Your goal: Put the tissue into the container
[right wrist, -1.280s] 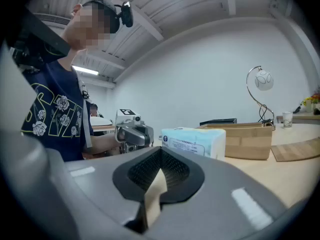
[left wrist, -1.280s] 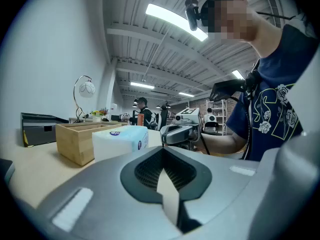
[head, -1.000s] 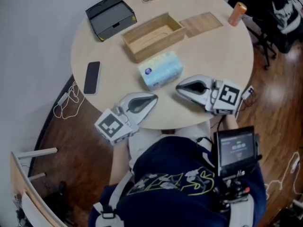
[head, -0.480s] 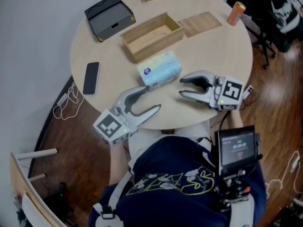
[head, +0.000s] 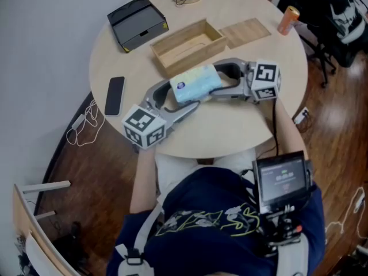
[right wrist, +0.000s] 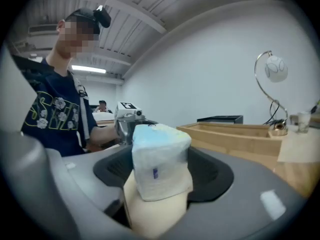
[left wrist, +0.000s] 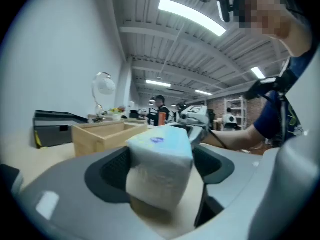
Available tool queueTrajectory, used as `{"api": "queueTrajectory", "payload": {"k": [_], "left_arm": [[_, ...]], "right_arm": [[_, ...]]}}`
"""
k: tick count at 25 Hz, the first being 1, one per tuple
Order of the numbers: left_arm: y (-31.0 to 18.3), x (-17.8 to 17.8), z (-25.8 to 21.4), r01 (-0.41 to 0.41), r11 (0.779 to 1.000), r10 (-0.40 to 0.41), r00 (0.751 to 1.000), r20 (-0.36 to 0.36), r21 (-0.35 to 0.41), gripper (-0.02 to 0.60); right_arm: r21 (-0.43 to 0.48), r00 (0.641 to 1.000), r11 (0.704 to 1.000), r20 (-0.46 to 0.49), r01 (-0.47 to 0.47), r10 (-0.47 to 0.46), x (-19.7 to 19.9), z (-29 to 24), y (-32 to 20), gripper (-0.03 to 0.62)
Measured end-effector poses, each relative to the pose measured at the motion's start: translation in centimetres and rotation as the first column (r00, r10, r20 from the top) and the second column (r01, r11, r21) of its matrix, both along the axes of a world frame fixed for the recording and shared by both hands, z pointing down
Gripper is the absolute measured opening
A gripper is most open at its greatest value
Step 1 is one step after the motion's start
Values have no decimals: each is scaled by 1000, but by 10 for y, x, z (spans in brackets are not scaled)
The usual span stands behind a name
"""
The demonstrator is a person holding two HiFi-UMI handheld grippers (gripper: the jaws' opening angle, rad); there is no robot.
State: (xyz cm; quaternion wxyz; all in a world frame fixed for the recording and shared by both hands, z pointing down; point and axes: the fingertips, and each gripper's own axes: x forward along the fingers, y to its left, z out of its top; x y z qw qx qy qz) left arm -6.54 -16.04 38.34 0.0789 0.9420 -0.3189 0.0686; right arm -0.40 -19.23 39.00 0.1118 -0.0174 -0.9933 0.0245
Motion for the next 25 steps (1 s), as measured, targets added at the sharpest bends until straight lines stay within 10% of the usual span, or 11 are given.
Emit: {"api": "queueTrajectory", "payload": {"k": [7,10,12,14,20,25], "left_arm": [[-73,-26,-159,20,974,-37,997,69,226,362],[-115,-33,-131,32,987,-54,989,135,159,364],[-126,-40,-93,29,990,-58,977,204,140,414],[-121,-56,-77,69,983,-107,969,224,170,499],[-101,-59,-39,84,989,-119,941,317,122,497],[-108,-75,-5,159,980,-197,850,488,119,497]], "right_arm": [[206,985,975,170,-79,44,-28,-157,-59,321],[180,998,981,25,-66,63,-39,-130,-113,332],[144,988,983,-85,-115,128,-35,-93,-144,473],[88,981,983,-95,-163,171,-18,-79,-157,558],[-153,932,920,-92,-361,350,42,-42,-177,447],[-500,965,840,28,-212,260,46,-36,-118,358]]}}
